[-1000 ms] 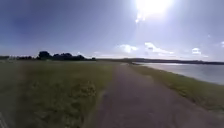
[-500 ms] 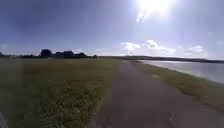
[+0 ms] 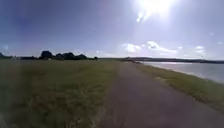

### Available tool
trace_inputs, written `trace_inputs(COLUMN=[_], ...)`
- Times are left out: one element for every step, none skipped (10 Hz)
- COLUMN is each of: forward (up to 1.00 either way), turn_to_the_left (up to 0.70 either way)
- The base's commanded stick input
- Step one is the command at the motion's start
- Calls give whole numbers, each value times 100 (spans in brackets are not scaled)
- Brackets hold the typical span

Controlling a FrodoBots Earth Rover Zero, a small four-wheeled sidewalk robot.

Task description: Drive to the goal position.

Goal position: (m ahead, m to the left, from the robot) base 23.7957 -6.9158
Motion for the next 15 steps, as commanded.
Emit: trace_inputs(forward=[70,70,70,70,70,70,70,70,70,70,70,70,70,70,70], turn_to_the_left=[5,5,5,5,5,5,5,5,-12,-30,-30,5,5,5,5])
